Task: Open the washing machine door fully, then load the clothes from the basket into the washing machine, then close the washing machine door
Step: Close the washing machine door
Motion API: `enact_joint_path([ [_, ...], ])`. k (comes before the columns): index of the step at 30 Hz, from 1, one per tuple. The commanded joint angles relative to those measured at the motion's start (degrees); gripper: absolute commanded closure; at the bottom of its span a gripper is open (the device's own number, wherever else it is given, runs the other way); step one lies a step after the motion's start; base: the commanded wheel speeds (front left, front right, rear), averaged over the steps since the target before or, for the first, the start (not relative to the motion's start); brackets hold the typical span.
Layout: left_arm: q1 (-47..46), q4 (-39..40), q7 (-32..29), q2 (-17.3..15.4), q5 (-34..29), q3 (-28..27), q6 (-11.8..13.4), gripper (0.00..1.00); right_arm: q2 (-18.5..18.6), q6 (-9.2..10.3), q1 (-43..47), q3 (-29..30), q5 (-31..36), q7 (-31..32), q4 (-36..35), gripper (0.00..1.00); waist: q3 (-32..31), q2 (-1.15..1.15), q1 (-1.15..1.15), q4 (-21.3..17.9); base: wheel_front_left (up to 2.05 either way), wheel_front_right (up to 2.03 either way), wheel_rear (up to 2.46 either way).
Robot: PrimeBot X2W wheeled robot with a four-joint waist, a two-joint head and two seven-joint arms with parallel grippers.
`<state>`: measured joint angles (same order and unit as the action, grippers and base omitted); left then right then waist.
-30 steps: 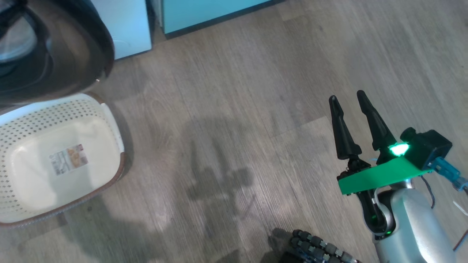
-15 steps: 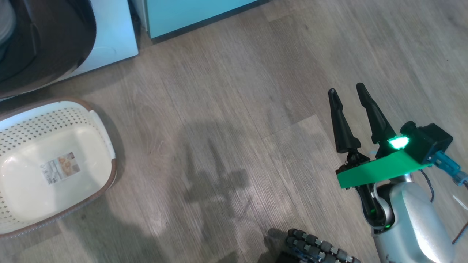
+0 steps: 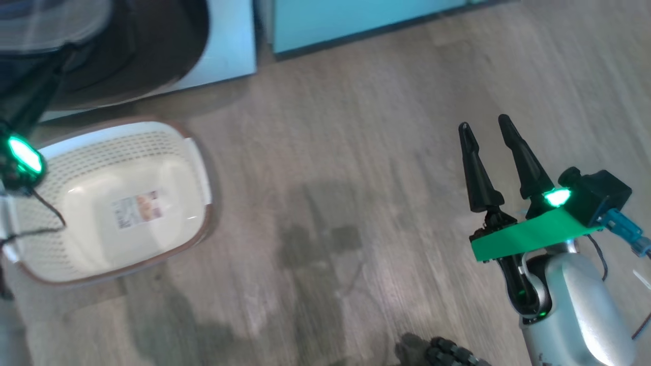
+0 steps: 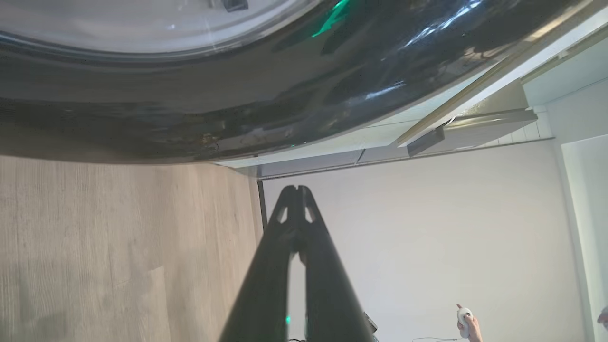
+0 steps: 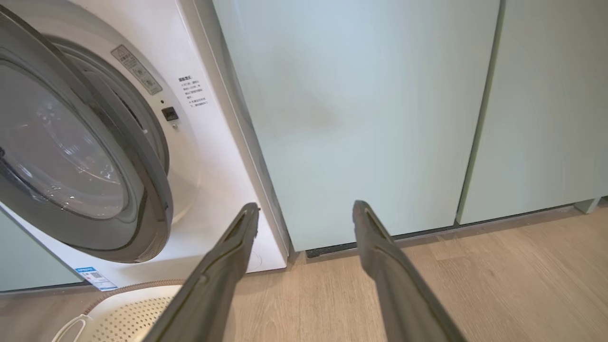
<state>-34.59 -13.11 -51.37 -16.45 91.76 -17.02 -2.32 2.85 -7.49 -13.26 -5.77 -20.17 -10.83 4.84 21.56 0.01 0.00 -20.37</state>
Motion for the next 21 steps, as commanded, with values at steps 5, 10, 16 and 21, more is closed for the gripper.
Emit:
enact_joint_path([
  [5, 5.48, 5.77, 1.15, 2.68, 2.65, -3.69, -2.64, 1.00, 0.03, 0.00, -0.11, -0.18, 1.37, 1.36, -3.00, 0.00, -2.34, -0.01, 0.00, 5.50, 0.00, 0.00, 0.00],
  [10, 11.86, 9.82, 2.45, 8.56, 5.84, -5.80, -4.31, 0.04, 0.03, 0.00, -0.07, -0.04, 1.82, 2.42, -3.84, 0.00, -3.72, -0.01, 0.00, 8.63, 0.00, 0.00, 0.00],
  [16, 19.10, 13.54, 5.32, 12.42, 8.29, -8.21, -5.05, 0.00, 0.03, 0.00, 1.15, 0.26, 1.57, 3.26, -3.96, 0.00, -5.91, -0.01, 0.00, 11.00, 0.00, 0.00, 0.00],
  [21, 22.82, 15.28, 10.63, 13.42, 9.59, -9.23, -5.14, 0.00, 0.03, 0.00, 2.14, 0.45, 1.49, 3.55, -4.33, 0.00, -7.11, -0.01, 0.00, 12.29, 0.00, 0.00, 0.00],
])
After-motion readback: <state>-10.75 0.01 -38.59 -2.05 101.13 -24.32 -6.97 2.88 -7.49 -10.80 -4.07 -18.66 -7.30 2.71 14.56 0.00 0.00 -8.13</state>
